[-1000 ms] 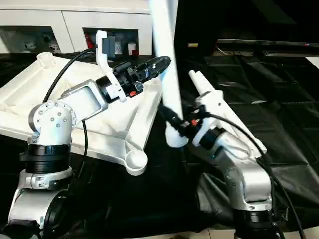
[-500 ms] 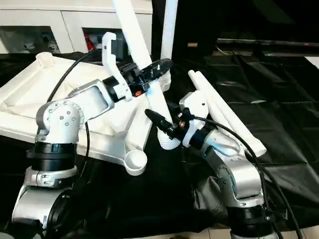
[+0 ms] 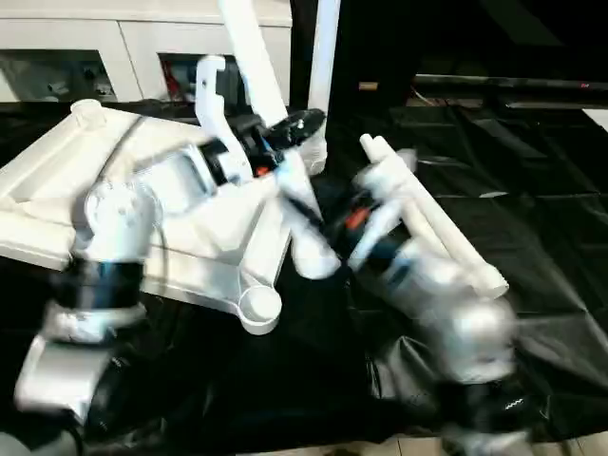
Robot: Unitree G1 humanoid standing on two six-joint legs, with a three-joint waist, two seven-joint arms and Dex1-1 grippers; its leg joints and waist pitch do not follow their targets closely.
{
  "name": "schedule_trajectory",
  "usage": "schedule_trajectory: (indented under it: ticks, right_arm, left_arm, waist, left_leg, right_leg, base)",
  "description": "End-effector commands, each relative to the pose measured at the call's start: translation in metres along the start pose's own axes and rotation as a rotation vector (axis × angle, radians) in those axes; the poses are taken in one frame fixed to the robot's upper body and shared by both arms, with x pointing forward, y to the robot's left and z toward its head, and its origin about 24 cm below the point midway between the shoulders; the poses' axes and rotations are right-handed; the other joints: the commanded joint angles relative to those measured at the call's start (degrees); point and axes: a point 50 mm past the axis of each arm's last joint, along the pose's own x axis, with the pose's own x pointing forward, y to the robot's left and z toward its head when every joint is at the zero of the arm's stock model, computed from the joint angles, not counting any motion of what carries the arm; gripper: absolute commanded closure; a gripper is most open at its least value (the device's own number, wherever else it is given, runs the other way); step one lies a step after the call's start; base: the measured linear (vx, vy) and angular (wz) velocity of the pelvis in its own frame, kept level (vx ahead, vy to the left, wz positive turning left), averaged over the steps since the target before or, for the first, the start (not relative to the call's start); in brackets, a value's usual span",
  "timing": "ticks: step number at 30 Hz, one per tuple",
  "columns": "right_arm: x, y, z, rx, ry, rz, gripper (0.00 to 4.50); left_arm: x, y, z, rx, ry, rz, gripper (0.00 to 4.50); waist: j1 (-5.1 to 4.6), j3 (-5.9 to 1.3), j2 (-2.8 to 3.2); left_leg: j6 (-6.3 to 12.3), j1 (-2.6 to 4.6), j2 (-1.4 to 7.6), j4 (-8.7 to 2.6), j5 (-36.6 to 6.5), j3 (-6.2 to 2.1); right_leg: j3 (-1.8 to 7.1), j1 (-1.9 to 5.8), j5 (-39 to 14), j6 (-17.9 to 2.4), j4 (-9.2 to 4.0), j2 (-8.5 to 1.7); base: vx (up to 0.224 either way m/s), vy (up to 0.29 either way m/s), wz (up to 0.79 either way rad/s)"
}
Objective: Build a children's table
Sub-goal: Pick table leg
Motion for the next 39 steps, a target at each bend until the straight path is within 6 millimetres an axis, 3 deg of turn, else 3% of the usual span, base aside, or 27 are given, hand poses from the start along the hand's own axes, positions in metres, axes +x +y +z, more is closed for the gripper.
schedule_trajectory:
  ticks: [1, 8, 18, 39]
  right_arm:
    - [-0.01, 0.007, 0.001, 0.054, 0.078, 0.126, 1.5]
    - [-0.011, 0.006, -0.001, 0.054, 0.177, 0.146, 1.5]
    - [-0.004, -0.004, 0.0, 0.011, 0.248, 0.075, 1.5]
    - [-0.005, -0.003, -0.012, 0.069, 0.443, 0.139, 1.5]
  left_arm:
    - [0.004, -0.008, 0.005, 0.011, 0.03, -0.07, 2.77]
    - [0.003, -0.018, 0.014, -0.019, 0.045, -0.203, 2.77]
    - [0.002, -0.024, 0.012, 0.046, 0.111, -0.27, 2.77]
    - [0.007, -0.046, 0.001, 0.082, 0.208, -0.433, 2.77]
  waist:
    - [0.26, -5.02, -0.09]
    - [0.42, -4.84, -0.22]
    - [0.57, -4.7, -0.15]
    - [0.71, -4.56, -0.49]
  left_leg:
    - [2.29, 2.03, 3.31, -3.18, -4.7, -1.96]
    - [2.1, 1.86, 3.4, -3.06, -4.8, -1.91]
    - [0.71, 2.17, 3.52, -3.28, -6.0, -1.9]
    - [1.09, 2.01, 3.61, -3.34, -5.9, -1.92]
  right_leg:
    - [1.88, 2.69, 0.9, -13.4, -3.77, -4.27]
    - [1.86, 2.46, -0.6, -15.1, -3.76, -4.81]
    - [1.89, 2.14, -3.3, -14.6, -4.01, -4.77]
    - [1.97, 2.31, -3.5, -14.5, -4.0, -4.88]
  base:
    - [0.0, 0.0, 0.0]
    - [0.0, 0.0, 0.0]
    - [0.0, 0.0, 0.0]
    - [0.0, 0.0, 0.0]
